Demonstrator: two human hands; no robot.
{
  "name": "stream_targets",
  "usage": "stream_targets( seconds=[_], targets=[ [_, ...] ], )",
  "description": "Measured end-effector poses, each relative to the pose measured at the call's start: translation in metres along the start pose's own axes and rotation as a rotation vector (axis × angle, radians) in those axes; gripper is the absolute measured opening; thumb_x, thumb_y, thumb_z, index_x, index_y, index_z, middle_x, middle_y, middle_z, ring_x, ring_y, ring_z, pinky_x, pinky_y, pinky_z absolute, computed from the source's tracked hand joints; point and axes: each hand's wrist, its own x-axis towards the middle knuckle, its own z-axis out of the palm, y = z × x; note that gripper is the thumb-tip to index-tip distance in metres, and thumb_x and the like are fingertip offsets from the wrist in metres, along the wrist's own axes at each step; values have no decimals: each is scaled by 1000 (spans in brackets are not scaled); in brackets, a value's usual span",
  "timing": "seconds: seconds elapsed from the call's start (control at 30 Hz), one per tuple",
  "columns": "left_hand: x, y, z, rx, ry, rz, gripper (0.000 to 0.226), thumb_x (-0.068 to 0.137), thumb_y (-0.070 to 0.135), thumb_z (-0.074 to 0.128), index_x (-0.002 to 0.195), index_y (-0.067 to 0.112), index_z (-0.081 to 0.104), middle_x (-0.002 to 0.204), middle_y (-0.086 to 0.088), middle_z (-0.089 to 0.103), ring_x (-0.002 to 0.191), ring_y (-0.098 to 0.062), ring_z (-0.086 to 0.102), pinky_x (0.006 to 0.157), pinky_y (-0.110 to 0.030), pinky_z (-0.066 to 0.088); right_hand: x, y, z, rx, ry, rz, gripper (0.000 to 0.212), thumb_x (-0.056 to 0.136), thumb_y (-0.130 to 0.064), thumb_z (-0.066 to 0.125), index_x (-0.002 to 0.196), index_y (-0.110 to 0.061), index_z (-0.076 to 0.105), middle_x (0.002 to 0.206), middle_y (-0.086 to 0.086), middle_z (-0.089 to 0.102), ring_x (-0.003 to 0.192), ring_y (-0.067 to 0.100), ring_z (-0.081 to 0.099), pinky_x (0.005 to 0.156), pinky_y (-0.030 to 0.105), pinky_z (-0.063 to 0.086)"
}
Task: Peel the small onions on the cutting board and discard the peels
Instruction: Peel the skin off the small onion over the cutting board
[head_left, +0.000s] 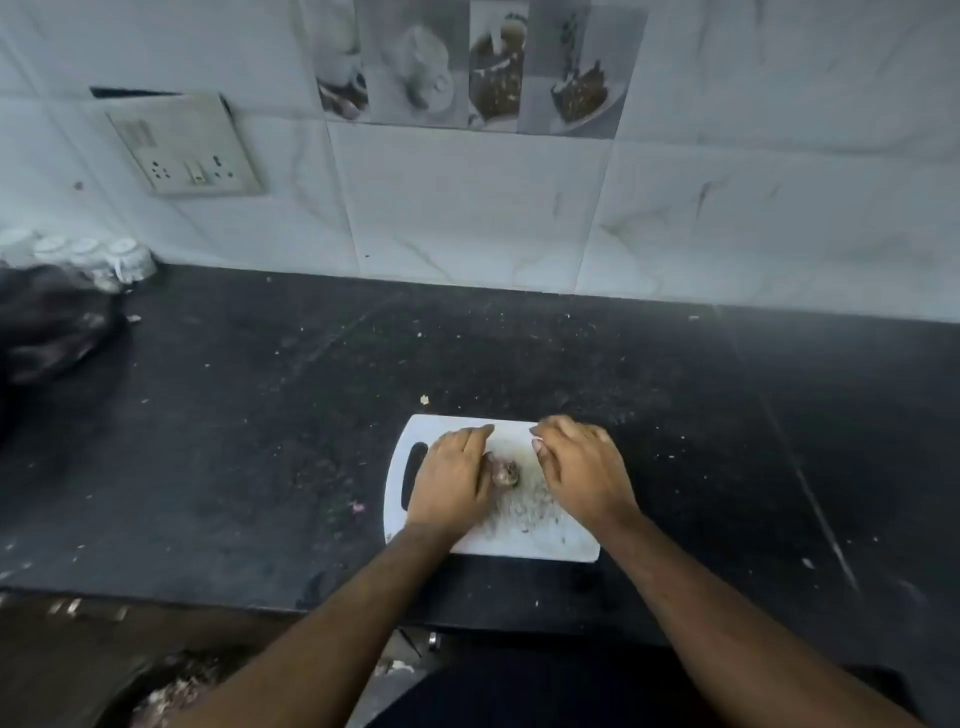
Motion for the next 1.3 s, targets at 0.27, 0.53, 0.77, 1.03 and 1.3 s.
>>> stream_targets(
  seconds=[0.27,0.53,0.77,1.03,1.3],
  targets=[
    [-6,0,27,-390,-108,-31,47,91,17,64,135,10,48,138,-5,46,121,-16,51,104,-31,46,-17,-20,38,503,-161,172,41,99,-10,55,139,-19,56,136,-7,57,126,12,54,107,33,46],
    [-10,-14,47,-566,-44,-188,42,88,8,72,121,27,55,112,7,67,104,-13,64,92,-35,54,-23,-19,59,676,-82,328,44,93,-16,73,135,-19,61,124,-7,63,115,6,60,104,23,48],
    [-15,-7,46,-380,-35,-234,38,93,12,69,128,24,60,107,6,66,97,-8,57,82,-24,46,-1,18,52,767,-221,212,40,80,-18,85,118,-16,74,108,-7,71,95,7,70,88,30,59],
    [-14,14,51,-177,4,-261,38,97,32,69,131,15,64,119,-2,68,114,-16,58,91,-32,53,-7,34,50,891,-140,118,26,92,-21,75,117,-17,73,106,-7,67,99,4,65,91,21,54],
    [-15,10,49,-164,-35,-141,44,100,36,61,138,14,59,138,6,64,120,-16,54,98,-30,50,-6,34,54,931,-175,96,7,92,-21,74,98,-17,74,92,-16,55,86,4,66,75,25,57]
  ],
)
